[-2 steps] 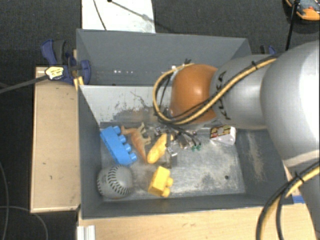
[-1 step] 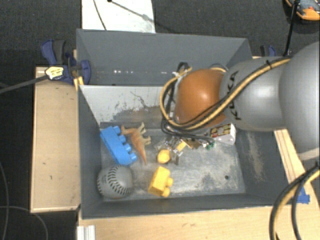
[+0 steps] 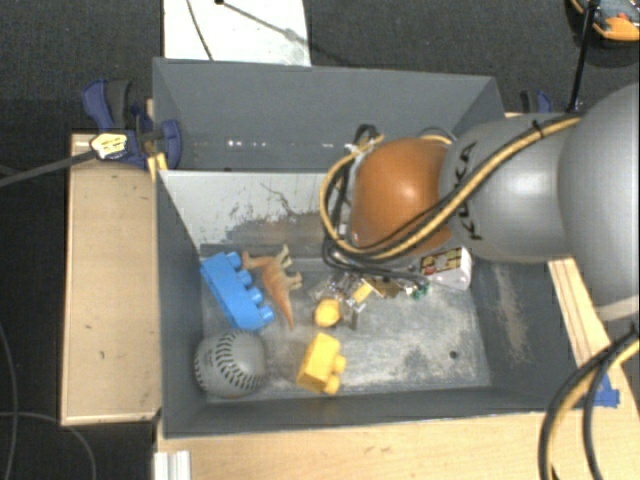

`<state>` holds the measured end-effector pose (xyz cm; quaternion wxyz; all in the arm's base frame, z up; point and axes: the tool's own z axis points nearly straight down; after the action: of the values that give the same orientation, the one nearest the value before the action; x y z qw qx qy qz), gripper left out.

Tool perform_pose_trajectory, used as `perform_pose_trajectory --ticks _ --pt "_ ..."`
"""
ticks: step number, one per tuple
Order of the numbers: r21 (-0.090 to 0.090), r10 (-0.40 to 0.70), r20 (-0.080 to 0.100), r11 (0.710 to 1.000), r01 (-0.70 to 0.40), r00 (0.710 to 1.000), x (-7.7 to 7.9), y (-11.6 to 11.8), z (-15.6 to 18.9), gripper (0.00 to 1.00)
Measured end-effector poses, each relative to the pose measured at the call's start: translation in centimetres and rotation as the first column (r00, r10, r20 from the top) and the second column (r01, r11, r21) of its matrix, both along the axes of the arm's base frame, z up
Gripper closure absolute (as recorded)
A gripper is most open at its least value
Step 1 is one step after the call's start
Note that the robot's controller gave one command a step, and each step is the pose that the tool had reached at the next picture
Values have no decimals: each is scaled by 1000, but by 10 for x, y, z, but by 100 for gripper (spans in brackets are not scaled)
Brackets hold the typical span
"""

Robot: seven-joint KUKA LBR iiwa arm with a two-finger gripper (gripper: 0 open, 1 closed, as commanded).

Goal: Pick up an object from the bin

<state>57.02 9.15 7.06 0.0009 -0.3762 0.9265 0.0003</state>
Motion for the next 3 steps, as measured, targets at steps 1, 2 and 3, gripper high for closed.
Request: perform_pose_trajectory --ticks 1,2,3 --pt "0 0 -1 1000 0 1000 -1 0 3 100" --pt "0 -1 0 1000 1 1000 0 0 11 100" --pt "0 -2 2 1000 2 1000 0 0 15 100"
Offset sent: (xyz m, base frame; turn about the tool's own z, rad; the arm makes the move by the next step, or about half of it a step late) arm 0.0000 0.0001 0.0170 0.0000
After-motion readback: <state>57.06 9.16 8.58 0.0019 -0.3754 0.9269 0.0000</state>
